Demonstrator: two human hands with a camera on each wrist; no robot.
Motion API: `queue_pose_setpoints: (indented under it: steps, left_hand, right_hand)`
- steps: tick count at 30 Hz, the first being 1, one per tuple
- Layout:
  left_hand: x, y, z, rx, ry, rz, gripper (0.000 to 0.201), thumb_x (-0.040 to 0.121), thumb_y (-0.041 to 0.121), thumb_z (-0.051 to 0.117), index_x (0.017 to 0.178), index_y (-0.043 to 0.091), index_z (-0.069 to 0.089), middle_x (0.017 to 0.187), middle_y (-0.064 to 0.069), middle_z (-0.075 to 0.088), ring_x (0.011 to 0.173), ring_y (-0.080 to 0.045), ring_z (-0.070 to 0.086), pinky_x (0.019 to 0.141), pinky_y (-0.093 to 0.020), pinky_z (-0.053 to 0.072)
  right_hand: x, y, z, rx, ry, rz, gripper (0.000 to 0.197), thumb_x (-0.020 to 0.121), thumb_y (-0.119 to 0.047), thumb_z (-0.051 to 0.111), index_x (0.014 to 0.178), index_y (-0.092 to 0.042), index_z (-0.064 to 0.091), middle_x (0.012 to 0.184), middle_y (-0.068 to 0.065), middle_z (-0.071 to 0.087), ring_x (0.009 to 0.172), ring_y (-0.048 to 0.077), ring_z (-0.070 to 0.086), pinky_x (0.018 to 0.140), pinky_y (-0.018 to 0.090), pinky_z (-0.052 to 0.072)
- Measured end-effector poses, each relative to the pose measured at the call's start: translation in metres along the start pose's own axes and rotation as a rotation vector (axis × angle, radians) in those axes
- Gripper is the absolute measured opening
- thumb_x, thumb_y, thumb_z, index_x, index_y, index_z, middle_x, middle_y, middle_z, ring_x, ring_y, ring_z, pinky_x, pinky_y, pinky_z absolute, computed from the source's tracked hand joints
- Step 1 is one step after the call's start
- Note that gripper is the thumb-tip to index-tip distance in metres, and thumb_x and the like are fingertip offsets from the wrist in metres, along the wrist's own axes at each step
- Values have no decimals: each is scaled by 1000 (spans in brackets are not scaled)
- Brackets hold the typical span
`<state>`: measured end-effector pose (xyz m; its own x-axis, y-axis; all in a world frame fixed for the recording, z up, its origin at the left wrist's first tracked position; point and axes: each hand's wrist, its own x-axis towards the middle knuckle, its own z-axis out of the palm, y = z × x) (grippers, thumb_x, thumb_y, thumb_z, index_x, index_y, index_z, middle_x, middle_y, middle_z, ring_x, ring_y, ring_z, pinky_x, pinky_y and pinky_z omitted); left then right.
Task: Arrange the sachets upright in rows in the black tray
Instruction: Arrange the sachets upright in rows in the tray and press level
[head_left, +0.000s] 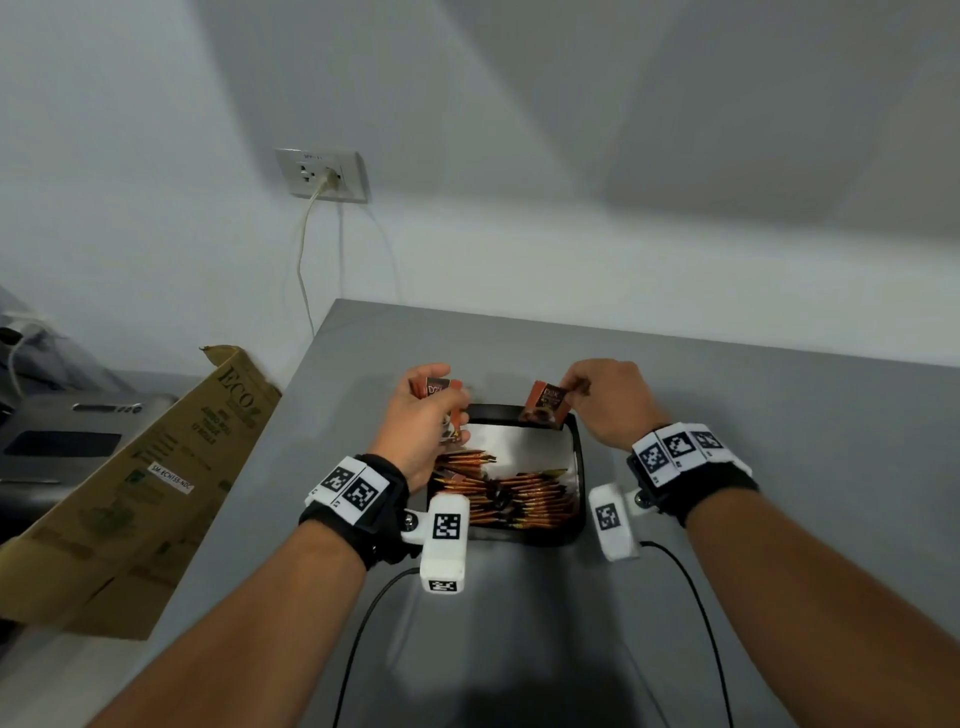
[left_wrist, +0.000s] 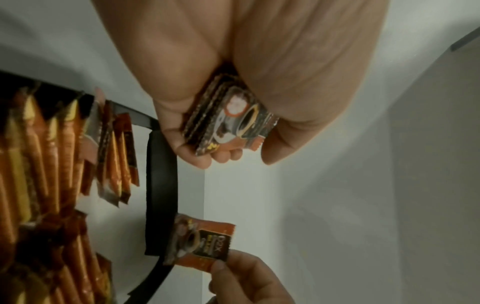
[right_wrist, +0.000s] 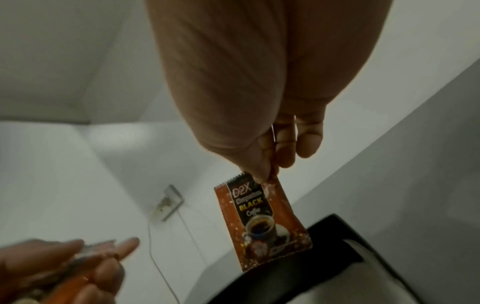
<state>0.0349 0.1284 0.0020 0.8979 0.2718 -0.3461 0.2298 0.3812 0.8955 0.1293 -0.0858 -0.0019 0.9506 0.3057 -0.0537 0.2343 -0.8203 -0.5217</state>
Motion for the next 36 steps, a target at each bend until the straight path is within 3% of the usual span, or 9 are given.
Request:
queue_pose_setpoints:
  steps: [5,16,23,28,30,32,34,36]
  left_hand:
    - [3,-5,-8,48,20,-28,37,92,-4,59,125,12,53,102,-6,60,66,-15,56,57,-28,51]
    - [9,-8,-14,93,19,-66,34,91,-2,59,123,11,55,103,-6,62,75,-19,58,63,-31,51]
    - [10,-13,-13,78,9,-76,35,90,-4,58,122,9,56,100,-8,62,71,-17,58,63,-30,50]
    - [10,-14,-14,84,-26,-84,47,81,-16,47,121,7,57,93,-15,63,77,-24,58,72,-40,50]
    - [11,-16,-14,139,-47,-55,51,80,-19,54,121,10,57,95,-15,66,78,-26,64,77,-42,52]
    - [12,-17,-12,185,-84,-26,56,76,-21,63,120,13,58,97,-16,68,79,-27,68,78,-42,55]
    - [13,-18,-6,202,-123,0,60,73,-22,69,120,13,59,99,-19,67,79,-26,68,72,-37,58]
    - [13,-17,2,183,-160,20,64,67,-18,76,121,11,59,97,-19,67,78,-24,67,70,-37,59]
  right_hand:
    - [12,7,21,-135,-85,29,21,91,-5,57,94,-18,74,103,7,72,90,25,66,84,40,58]
    - [18,11,28,-206,-96,79,20,90,-11,57,98,-21,73,104,7,69,92,27,64,81,42,58]
    - [19,10,32,-250,-87,39,20,91,-13,58,102,-20,73,105,7,68,93,27,63,79,38,56]
    - [18,14,32,-269,-93,38,25,93,-13,57,113,-20,71,114,8,66,103,27,61,88,41,55]
    - [16,13,26,-244,-53,-4,30,94,-14,58,122,-17,68,121,7,64,116,25,55,98,37,49]
    - [12,1,18,-106,13,-65,31,92,-17,62,123,-17,67,120,1,63,117,19,52,99,28,42]
    - [4,-21,7,115,-5,-122,29,88,-20,68,116,-21,70,109,-7,66,99,8,59,90,21,44]
    - [-3,-42,1,275,-123,-184,25,85,-21,73,109,-25,73,98,-12,71,84,-3,64,78,12,48]
